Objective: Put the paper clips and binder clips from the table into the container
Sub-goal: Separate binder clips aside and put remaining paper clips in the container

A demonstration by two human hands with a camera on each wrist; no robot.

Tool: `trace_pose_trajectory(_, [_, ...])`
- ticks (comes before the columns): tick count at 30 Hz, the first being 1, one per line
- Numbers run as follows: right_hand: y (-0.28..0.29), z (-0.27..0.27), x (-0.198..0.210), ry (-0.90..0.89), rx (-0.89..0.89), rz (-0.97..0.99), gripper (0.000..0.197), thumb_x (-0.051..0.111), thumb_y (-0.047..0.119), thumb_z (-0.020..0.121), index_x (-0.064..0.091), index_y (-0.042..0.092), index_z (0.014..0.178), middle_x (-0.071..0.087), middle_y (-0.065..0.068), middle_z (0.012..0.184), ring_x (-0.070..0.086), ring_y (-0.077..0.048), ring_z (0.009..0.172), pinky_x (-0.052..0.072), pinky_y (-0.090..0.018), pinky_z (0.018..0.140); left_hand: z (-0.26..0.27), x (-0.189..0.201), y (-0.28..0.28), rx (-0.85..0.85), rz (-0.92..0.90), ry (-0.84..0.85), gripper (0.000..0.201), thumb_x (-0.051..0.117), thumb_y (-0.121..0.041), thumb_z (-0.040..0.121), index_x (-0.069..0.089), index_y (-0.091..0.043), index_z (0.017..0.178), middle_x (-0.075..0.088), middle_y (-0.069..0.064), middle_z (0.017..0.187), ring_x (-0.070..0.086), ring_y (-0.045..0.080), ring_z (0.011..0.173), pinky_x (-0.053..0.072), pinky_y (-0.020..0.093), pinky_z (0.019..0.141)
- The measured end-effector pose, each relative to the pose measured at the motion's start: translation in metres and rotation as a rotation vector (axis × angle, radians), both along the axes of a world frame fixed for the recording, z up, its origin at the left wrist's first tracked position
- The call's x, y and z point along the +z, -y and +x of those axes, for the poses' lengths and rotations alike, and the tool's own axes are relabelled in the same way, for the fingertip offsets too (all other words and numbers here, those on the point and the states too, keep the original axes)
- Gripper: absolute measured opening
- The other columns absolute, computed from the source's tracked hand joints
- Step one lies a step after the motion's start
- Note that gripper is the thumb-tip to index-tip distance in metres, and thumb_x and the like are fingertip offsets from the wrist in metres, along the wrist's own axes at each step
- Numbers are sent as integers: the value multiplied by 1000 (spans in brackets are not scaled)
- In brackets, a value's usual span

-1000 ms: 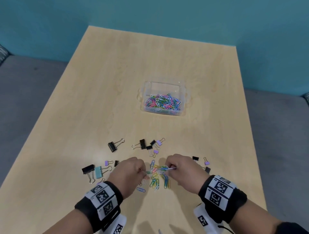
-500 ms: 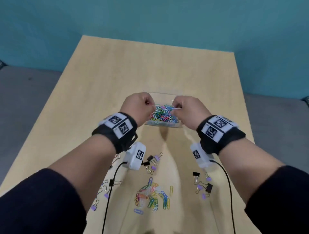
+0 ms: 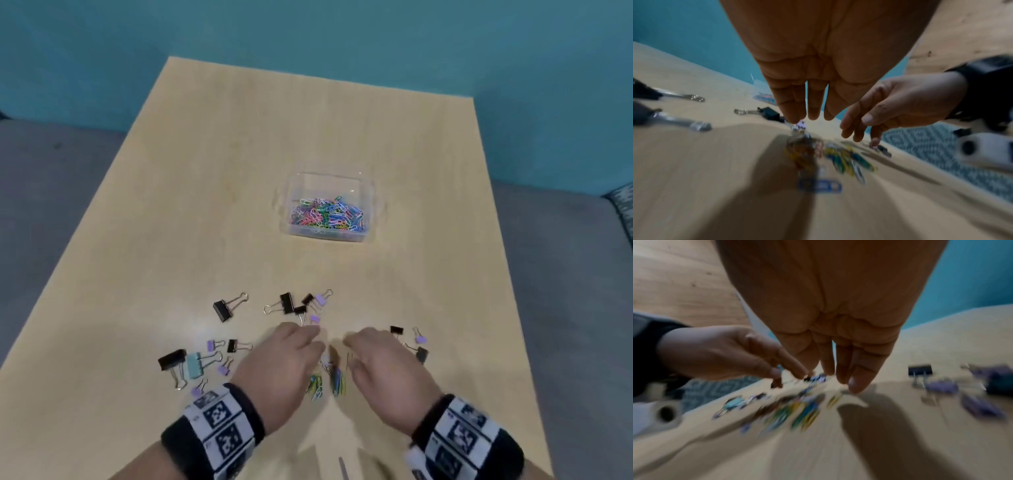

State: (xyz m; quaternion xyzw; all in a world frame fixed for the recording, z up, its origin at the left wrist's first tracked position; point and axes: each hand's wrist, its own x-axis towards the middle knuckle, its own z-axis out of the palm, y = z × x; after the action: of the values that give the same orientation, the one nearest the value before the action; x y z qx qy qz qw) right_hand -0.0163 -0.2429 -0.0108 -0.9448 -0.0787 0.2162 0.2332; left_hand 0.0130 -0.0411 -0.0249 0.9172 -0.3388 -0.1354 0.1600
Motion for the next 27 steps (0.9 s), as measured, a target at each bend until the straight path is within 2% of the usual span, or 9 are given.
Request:
trace_pose_trajectory(4, [-19, -45, -16, 60, -5, -42, 42, 52, 10, 78, 54, 20, 120, 50, 8, 122, 45, -16, 101, 46, -25, 85, -5, -24, 5, -52, 97, 81, 53, 65, -11, 64, 57, -12, 117, 54, 8, 132, 52, 26, 97, 53, 37, 74])
trace_pose_trajectory(6, [-24, -52, -23, 111, 25, -98, 48, 52, 11, 72, 53, 18, 120, 51, 5, 124, 47, -19, 98, 49, -28, 83, -1, -23, 8, -66, 164, 129, 55, 68, -14, 60, 59, -12, 114, 56, 8, 128, 51, 25, 90, 48, 35, 67])
trace_pose_trajectory(10, [-32, -62, -26, 88, 93, -164, 51, 35, 17, 77, 49, 16, 127, 47, 2, 131, 46, -23, 102, 48, -34, 87, -7, -15, 7, -97, 213, 157, 49, 67, -14, 60, 63, -9, 108, 62, 8, 116, 56, 27, 86, 49, 35, 61])
trace_pose_trajectory(13, [-33, -67, -25, 122, 102, -97, 48, 38, 16, 80, 48, 18, 127, 49, 6, 127, 48, -20, 102, 44, -27, 91, -16, -22, -6, -90, 182, 106, 52, 69, -12, 61, 61, -10, 112, 61, 9, 119, 58, 27, 93, 54, 36, 66])
trace_pose_trajectory(16, [-30, -70, -21, 118, -36, -39, 44, 49, 15, 87, 44, 23, 131, 47, 8, 123, 45, -19, 103, 44, -27, 88, -28, -28, -19, -64, 120, 59, 56, 68, -10, 64, 57, -12, 119, 59, 6, 123, 57, 26, 100, 55, 36, 75])
trace_pose_trajectory(19, [-29, -70, -19, 27, -166, -53, 53, 54, 25, 89, 32, 28, 137, 38, 6, 121, 41, -18, 105, 41, -26, 85, -45, -21, -28, 125, 49, -63, 58, 66, -20, 74, 48, -16, 129, 53, 1, 123, 48, 22, 99, 50, 32, 83])
trace_pose_trajectory(22, [-40, -63, -25, -9, -188, -16, 68, 62, 25, 83, 25, 30, 140, 33, 4, 118, 41, -19, 104, 42, -26, 85, -54, -19, -25, 330, -17, -222, 67, 63, -29, 81, 32, -26, 141, 38, -5, 124, 36, 17, 104, 38, 25, 90])
trace_pose_trajectory(24, [-49, -53, -30, 1, -184, -2, 68, 63, 23, 83, 25, 30, 139, 31, 4, 116, 40, -19, 103, 44, -29, 84, -51, -22, -17, 361, -31, -209, 70, 63, -27, 82, 28, -27, 143, 35, -5, 124, 34, 16, 106, 36, 23, 91])
trace_pose_trajectory(27, [-59, -35, -33, 19, -170, -10, 53, 61, 15, 85, 36, 28, 131, 33, 1, 114, 42, -20, 99, 46, -31, 83, -41, -27, -6, 391, -59, -208, 61, 63, -21, 83, 37, -27, 138, 37, -4, 116, 37, 16, 104, 39, 25, 90])
